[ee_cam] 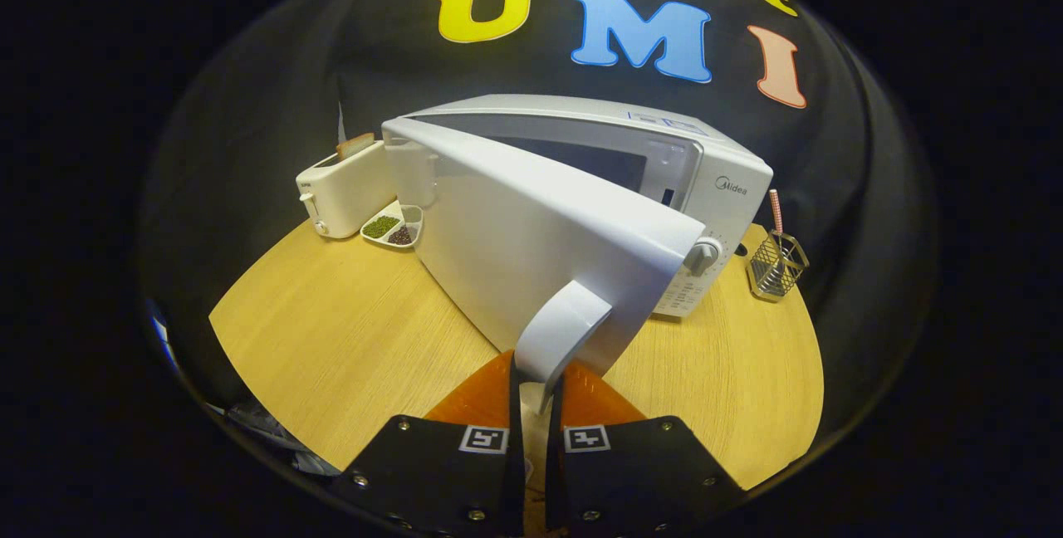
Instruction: Open the microwave, put the food inside, and close the microwave door.
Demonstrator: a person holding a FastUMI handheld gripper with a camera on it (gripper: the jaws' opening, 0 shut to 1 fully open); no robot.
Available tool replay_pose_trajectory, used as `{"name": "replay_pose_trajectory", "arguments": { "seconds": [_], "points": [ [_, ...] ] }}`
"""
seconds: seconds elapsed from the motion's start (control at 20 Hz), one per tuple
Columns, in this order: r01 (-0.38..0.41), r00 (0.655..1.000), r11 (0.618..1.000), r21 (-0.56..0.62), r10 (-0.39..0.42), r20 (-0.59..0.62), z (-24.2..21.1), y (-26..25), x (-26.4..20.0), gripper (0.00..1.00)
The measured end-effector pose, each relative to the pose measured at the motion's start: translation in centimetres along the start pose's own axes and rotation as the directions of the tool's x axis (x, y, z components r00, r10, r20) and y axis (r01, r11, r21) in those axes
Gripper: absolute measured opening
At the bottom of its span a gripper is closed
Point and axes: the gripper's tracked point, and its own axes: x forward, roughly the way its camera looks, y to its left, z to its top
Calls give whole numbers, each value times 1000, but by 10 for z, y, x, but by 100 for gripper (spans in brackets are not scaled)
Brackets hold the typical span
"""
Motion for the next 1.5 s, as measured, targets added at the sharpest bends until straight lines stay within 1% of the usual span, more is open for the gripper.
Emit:
{"name": "replay_pose_trajectory", "arguments": {
  "seconds": [0.25,0.45,0.65,0.75,0.9,1.05,1.35,1.45,1.5],
  "points": [
    [-9,1000,1000,1,9,-15,-7,20,-9,10],
    [-24,999,1000,-14,23,-32,-13,39,-17,13],
    [-19,999,998,-54,17,-28,-16,55,-26,17],
    [-13,1000,998,-56,12,-23,-16,60,-29,17],
    [-6,1000,999,-45,5,-19,-18,67,-35,17],
    [20,1000,999,-35,-21,-12,-21,69,-40,17],
    [44,999,998,40,-43,-12,-36,79,-41,17],
    [39,999,998,52,-39,-12,-38,86,-41,18],
    [49,999,997,51,-49,-9,-38,87,-41,19]
  ]
}}
